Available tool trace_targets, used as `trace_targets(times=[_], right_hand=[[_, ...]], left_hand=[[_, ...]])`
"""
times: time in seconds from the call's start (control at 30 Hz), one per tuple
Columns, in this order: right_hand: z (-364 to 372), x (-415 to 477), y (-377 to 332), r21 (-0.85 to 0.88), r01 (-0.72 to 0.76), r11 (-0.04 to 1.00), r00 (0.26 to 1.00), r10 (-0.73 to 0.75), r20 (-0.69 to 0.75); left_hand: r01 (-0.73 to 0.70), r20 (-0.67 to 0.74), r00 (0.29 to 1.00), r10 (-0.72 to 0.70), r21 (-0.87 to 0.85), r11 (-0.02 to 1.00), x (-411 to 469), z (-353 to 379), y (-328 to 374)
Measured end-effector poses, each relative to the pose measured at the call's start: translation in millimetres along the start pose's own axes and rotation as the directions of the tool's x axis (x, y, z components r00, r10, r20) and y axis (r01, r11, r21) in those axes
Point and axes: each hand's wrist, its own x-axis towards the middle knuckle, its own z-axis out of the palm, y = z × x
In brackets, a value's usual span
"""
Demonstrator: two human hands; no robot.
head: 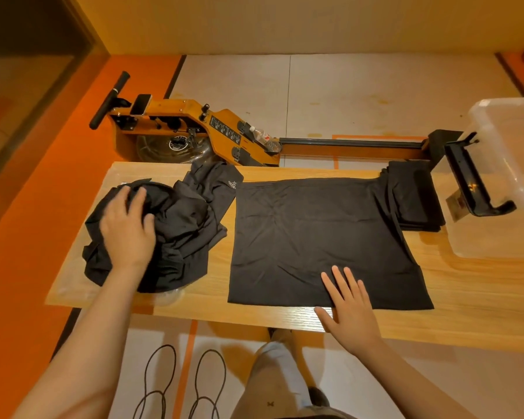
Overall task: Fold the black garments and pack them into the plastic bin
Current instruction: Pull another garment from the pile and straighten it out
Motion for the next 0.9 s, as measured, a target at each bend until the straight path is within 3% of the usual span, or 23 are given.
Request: trace_targets(times=[0.07, 0.13, 0.2, 0.3, 0.37, 0.43, 0.5, 0.6, 0.73, 0.9], right_hand=[[0, -1, -2, 0.005, 0.003, 1.0, 1.0, -0.003, 0.009], [1, -1, -1, 0.008, 0.009, 1.0, 1.0, -0.009, 0.008], [0, 0, 0, -0.002, 0.011, 1.0, 1.0, -0.011, 0.017], [0, 0, 4, -0.014, 0.022, 1.0, 1.0, -0.022, -0.004], [1, -1, 5, -0.01, 0.035, 0.999, 0.999, -0.035, -0.033], [-1, -6, 9, 0.023, 0.02, 1.0, 0.997, -0.018, -0.076], [-7, -12, 18, 0.049, -0.024, 0.999, 0.995, 0.028, -0.094], [-16, -21, 44, 0.049, -0.11, 0.993, 0.987, 0.115, -0.109], [-19, -40, 80, 0.06, -0.236, 0.97, 0.97, 0.239, -0.045], [1, -72, 74, 0.087, -0.216, 0.972, 0.974, 0.221, -0.053]], left_hand=[[-0.083, 0.345, 0.938, 0.039, 0.116, 0.99, -15, 27, -9], [-0.081, 0.509, 0.861, -0.015, 0.165, 0.983, -30, 48, -15], [-0.051, 0.49, 0.871, -0.024, 0.138, 0.989, -31, 50, -11], [-0.039, 0.34, 0.94, 0.019, 0.054, 0.998, -28, 40, 6], [-0.146, 0.241, 0.961, 0.135, 0.03, 0.989, -38, 32, 29], [-0.321, 0.261, 0.911, 0.318, -0.031, 0.946, -64, 30, 60], [-0.462, 0.345, 0.797, 0.496, -0.182, 0.868, -101, 39, 87], [-0.553, 0.457, 0.661, 0.595, -0.24, 0.798, -152, 57, 106], [-0.502, 0.567, 0.623, 0.539, -0.239, 0.831, -183, 68, 101], [-0.473, 0.553, 0.655, 0.515, -0.231, 0.85, -200, 63, 81]])
